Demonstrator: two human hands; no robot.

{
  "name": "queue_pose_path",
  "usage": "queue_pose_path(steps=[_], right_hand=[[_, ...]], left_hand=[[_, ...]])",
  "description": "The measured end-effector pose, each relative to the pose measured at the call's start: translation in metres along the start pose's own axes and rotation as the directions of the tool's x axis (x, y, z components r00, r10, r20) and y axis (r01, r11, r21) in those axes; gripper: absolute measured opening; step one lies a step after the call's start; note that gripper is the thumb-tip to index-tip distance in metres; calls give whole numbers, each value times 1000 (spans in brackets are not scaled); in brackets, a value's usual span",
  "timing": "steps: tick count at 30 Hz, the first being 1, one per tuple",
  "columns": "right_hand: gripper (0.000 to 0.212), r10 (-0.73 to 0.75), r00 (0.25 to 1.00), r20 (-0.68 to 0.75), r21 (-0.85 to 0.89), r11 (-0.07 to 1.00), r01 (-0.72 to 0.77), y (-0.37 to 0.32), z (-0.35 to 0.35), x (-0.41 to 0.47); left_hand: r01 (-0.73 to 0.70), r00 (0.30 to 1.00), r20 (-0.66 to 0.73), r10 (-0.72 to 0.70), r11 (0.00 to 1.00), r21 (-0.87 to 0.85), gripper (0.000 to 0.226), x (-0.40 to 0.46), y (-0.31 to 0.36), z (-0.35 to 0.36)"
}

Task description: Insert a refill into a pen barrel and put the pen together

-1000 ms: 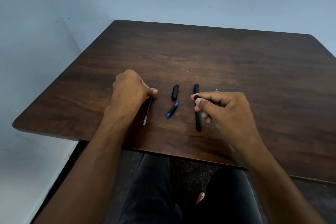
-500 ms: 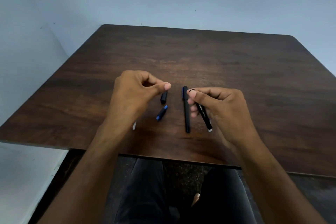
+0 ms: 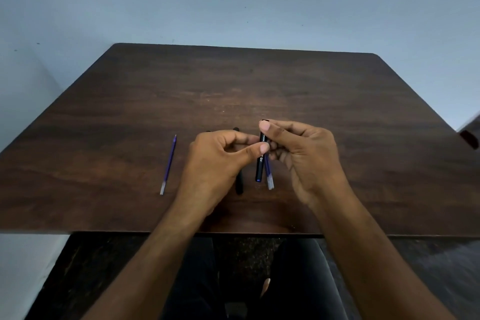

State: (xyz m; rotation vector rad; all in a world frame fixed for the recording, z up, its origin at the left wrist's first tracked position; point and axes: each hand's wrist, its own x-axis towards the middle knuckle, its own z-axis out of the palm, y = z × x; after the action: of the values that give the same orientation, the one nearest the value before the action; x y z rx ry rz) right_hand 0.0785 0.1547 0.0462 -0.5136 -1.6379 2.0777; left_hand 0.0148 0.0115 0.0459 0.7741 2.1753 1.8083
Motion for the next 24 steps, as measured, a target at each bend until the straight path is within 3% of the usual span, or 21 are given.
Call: queue_pose_path(steps=[4,9,11,12,15,19,24], right_hand=[[16,7,1000,-25,5,1000,-7,1,-5,1],[30,22,999,43,59,998,-24,-3,-14,0],[24,41,999,32,-49,998,-40,-3,-22,2],[17,40,999,-12,-197,980,-42,-2,-25,4],[19,-15,990,-138,-643,762,-78,6,-28,10],[26,-5,990,-144,-777,619,-110,9,-17,16],[31,118,974,-195,-874,430,-227,12,-1,37]], left_hand=[[1,1000,-8,-2,998,-63,18,0,2,7],[-95,989,-103,111,985,146,20,0,1,4],[-118,983,-109,146,966,231,23,-1,1,-2],[-108,985,-105,140,958,266,23,-1,0,-5],[-55,986,-133,96,957,283,22,-1,-6,-11],[-38,983,-162,85,961,272,25,-3,-8,-14],[-28,985,-159,72,964,265,25,-3,-12,-15]])
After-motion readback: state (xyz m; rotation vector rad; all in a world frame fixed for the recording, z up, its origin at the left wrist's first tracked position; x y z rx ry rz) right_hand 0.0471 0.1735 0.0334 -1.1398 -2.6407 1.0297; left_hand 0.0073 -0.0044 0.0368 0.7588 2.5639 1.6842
